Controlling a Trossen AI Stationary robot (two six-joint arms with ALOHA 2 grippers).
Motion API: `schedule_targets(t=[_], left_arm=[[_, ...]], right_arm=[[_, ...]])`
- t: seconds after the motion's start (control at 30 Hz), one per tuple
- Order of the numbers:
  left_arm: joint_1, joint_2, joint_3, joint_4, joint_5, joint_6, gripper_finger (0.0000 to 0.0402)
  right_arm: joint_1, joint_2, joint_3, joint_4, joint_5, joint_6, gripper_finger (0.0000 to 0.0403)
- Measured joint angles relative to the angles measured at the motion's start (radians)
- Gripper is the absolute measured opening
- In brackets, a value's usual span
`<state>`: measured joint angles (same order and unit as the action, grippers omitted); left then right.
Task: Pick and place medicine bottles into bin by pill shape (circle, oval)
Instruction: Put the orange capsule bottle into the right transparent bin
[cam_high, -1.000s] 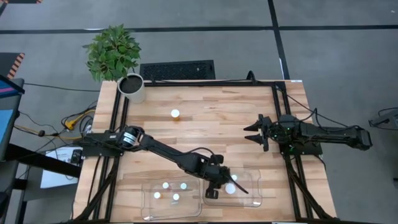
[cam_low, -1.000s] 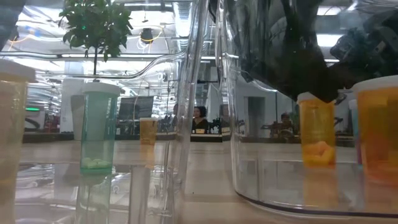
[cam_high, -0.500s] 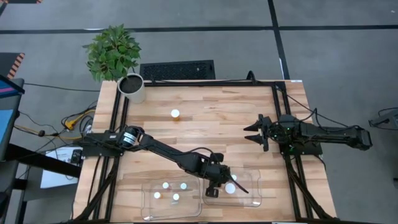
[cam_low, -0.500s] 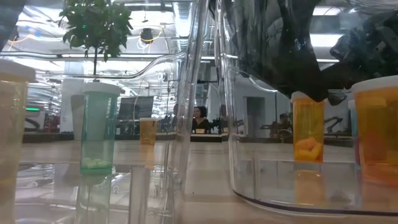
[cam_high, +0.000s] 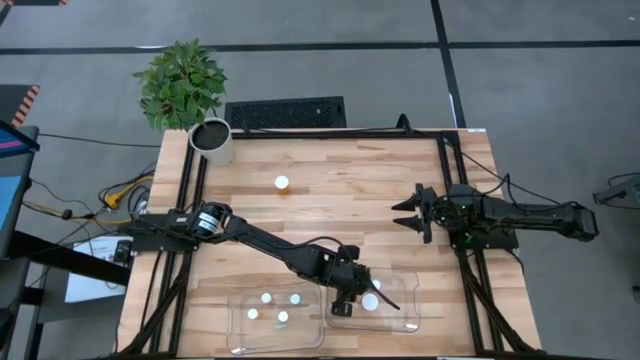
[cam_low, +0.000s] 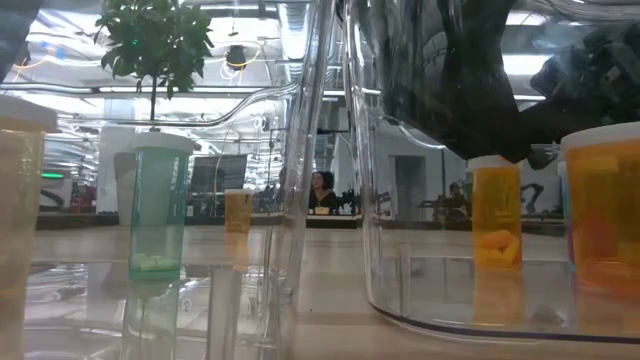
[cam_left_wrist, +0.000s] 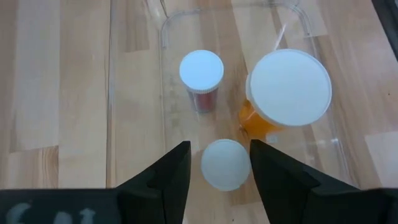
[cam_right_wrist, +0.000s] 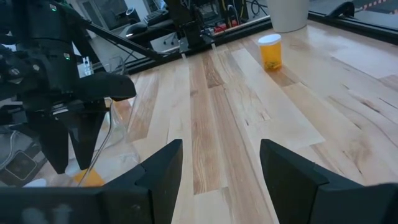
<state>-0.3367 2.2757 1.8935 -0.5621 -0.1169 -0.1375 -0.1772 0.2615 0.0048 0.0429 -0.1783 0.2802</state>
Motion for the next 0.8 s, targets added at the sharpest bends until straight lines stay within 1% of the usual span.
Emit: schedule_targets(t=[0.2,0.3,0.43,0.57,0.7,0.77,0.8], left_arm=[[0.0,0.0,0.026,-0.014,0.0,0.02,0.0161],[0.0,0.0,0.064,-0.073,-0.009,0.024,0.0161],[-0.001,0.001,0.132,-0.166,-0.046,0.034,0.0161],[-0.002,0.002,0.265,-0.337,-0.105,0.086,0.0161],[0.015,0.002,0.406,-0.591,-0.208,0.103,0.0161],[0.037,0.002,0.459,-0.697,-0.24,0.096,0.0169],[0.048,-0.003,0.466,-0.734,-0.254,0.095,0.0176]], right_arm=[[0.0,0.0,0.0,0.0,0.0,0.0,0.0225],[0.0,0.0,0.0,0.0,0.0,0.0,0.0225],[0.0,0.0,0.0,0.0,0.0,0.0,0.0225],[0.0,0.0,0.0,0.0,0.0,0.0,0.0225],[0.0,0.0,0.0,0.0,0.0,0.0,0.0225],[0.0,0.0,0.0,0.0,0.0,0.0,0.0225],[0.0,0.0,0.0,0.0,0.0,0.0,0.0225]])
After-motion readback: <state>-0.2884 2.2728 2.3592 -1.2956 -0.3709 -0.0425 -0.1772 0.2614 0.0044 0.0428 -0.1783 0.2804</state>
